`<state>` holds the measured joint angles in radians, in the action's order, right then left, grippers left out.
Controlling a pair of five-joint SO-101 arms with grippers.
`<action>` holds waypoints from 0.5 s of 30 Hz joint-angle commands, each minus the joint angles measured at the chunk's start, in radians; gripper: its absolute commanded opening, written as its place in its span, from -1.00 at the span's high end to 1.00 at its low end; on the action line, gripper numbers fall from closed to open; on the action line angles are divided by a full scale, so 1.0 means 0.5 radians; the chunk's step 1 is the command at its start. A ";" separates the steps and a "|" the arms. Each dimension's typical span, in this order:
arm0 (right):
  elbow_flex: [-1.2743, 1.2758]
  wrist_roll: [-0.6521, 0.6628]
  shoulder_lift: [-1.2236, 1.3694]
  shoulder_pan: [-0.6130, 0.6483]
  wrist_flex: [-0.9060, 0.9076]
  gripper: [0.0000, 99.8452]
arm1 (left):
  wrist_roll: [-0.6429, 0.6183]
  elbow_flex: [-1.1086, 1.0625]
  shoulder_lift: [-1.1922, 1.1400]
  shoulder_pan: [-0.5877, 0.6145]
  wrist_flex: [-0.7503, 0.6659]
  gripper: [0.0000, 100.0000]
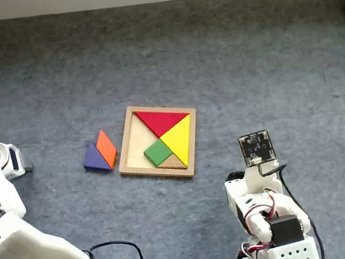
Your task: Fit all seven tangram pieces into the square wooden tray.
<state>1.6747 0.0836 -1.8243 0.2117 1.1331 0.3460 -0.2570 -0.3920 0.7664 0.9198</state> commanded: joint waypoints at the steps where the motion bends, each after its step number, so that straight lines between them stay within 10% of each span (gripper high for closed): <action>1: 0.213 -0.012 -0.023 -0.026 -0.020 0.94 | 0.049 -0.026 -0.066 0.072 -0.003 0.61; 15: 0.213 -0.012 -0.023 -0.026 -0.020 0.94 | 0.055 -0.023 -0.066 0.060 -0.015 0.79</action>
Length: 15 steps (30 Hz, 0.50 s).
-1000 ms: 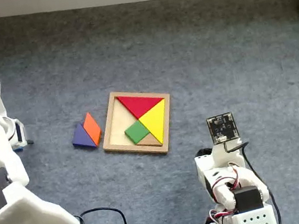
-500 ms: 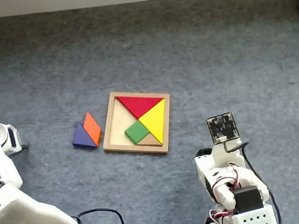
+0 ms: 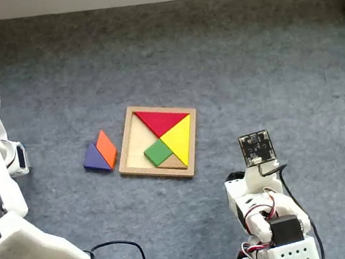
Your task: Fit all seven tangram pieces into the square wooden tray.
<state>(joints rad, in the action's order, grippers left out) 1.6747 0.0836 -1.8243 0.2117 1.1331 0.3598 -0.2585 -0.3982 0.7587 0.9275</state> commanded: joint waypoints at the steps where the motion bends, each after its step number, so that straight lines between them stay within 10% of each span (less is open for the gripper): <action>1: 0.213 -0.012 -0.023 -0.026 -0.020 0.94 | 0.028 -0.020 -0.054 0.075 -0.031 0.79; 15: 0.213 -0.012 -0.023 -0.026 -0.020 0.94 | -0.098 0.020 0.462 -0.063 0.199 0.56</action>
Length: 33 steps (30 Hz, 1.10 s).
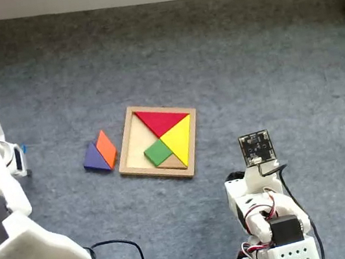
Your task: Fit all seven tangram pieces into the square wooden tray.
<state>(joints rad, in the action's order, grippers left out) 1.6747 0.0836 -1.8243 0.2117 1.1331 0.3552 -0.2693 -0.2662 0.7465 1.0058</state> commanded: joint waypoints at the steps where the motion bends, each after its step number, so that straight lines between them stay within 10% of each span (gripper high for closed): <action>1: 0.213 -0.012 -0.023 -0.026 -0.020 0.94 | -0.120 0.044 0.226 -0.054 0.043 0.55; 14: 0.213 -0.012 -0.023 -0.026 -0.020 0.94 | -0.322 0.066 -0.048 -0.318 -0.313 0.55; 33: 0.213 -0.012 -0.023 -0.026 -0.020 0.94 | -0.313 0.486 -0.818 0.112 -0.316 0.64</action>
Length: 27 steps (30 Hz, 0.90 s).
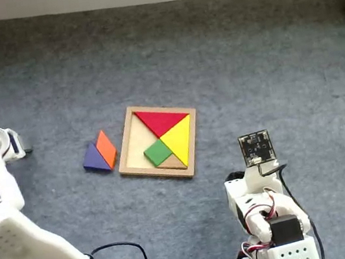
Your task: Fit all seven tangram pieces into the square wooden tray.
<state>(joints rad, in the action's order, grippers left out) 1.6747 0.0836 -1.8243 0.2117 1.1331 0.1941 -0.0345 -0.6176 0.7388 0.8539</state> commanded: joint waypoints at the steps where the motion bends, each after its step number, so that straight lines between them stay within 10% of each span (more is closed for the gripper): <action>1: 0.213 -0.012 -0.023 -0.026 -0.020 0.94 | 0.009 0.026 -0.130 0.133 -0.012 0.66; 27: 0.213 -0.012 -0.023 -0.026 -0.020 0.94 | -0.006 0.416 0.155 0.072 0.574 0.52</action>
<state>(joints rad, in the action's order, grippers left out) 1.6747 0.0836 -1.8243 0.2117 1.1331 0.1972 0.1435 -0.5777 0.7603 1.1208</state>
